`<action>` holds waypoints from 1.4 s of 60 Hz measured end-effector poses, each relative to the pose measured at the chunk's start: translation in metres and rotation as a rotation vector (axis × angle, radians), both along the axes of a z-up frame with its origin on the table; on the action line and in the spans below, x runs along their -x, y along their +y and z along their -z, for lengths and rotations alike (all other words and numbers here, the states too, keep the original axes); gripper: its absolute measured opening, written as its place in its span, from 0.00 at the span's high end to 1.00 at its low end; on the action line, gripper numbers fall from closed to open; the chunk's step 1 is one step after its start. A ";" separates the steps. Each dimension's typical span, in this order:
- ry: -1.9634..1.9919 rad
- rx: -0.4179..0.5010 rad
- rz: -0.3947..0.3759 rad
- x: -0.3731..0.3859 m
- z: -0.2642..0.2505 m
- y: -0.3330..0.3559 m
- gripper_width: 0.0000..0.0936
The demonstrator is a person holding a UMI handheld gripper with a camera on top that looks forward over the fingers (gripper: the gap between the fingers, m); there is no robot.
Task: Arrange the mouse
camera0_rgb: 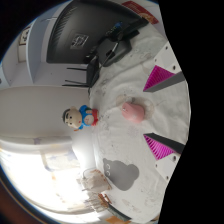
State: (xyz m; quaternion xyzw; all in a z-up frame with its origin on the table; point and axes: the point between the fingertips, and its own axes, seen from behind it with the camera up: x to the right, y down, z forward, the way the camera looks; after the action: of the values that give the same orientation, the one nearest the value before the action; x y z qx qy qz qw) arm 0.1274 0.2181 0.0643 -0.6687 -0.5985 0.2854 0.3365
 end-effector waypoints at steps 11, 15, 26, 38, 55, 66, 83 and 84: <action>0.041 -0.047 -0.046 0.026 0.008 -0.009 0.09; 0.047 -0.040 -0.059 0.036 0.014 -0.014 0.09; 0.044 -0.038 -0.075 0.068 0.039 -0.013 0.09; 0.030 -0.030 -0.046 0.099 0.061 -0.003 0.09; 0.017 -0.013 -0.054 0.134 0.076 0.000 0.08; 0.021 -0.016 -0.084 0.147 0.081 -0.006 0.18; 0.013 -0.029 -0.061 0.152 0.073 -0.001 0.52; 0.016 -0.031 -0.058 0.153 0.069 -0.001 0.53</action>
State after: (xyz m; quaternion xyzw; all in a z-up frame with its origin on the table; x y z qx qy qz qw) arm -0.0259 0.2173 -0.0046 -0.6432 -0.6194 0.2912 0.3433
